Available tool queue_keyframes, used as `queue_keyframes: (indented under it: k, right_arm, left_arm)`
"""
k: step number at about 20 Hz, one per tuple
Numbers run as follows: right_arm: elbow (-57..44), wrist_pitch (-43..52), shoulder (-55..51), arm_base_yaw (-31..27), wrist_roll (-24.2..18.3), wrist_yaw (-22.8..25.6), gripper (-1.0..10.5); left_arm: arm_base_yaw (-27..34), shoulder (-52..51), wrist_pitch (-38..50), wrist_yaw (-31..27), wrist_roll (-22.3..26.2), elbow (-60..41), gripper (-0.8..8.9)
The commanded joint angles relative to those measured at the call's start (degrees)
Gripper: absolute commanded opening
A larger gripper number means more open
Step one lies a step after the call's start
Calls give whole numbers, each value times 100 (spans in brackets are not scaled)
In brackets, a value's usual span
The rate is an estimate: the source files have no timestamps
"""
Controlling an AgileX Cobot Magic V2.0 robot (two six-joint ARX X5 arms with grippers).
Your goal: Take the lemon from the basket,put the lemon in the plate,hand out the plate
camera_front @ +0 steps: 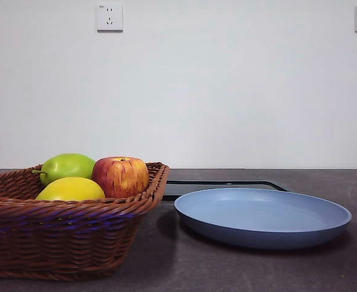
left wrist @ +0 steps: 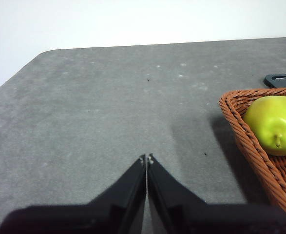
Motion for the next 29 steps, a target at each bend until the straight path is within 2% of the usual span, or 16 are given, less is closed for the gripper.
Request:
queue_keyframes:
  k: [1,5,8,10,13,15,18,20,25,29]
  right_arm:
    - [-20,-11,-17,7,-267,153,11]
    - [-20,-4,-17,7,-245,166,11]
    - [-20,31,-17,9,24,155,11]
    - [-20,35,-17,9,522,151,11]
    - [-20,39,-17,9,1757,118,11]
    - [-20,52,-17,9,2382,118,11]
    - [-20,72,-17,9,2955,111,11]
    - [-17,72,-17,9,3053,-74,11]
    - [107,-26,-13,9,2953,-1099,5]
    - [535,-610,74,7,2944,-1075,5]
  left_arm:
    - [20,-15,46,15,-35,-46,8]
    - [20,-15,46,28,-42,-46,8]
    - [20,-15,44,232,-118,-46,8]
    - [17,-15,46,507,-459,-46,8]
    - [17,-15,46,1139,-1154,-46,8]
    - [17,-15,61,1661,-1580,-46,8]
    - [17,-15,94,2142,-1886,-44,8]
    - [20,-15,83,2330,-2055,-46,8]
    - [20,-15,83,2417,-2559,-4,7]
    - [20,9,-118,2253,-2771,297,7]
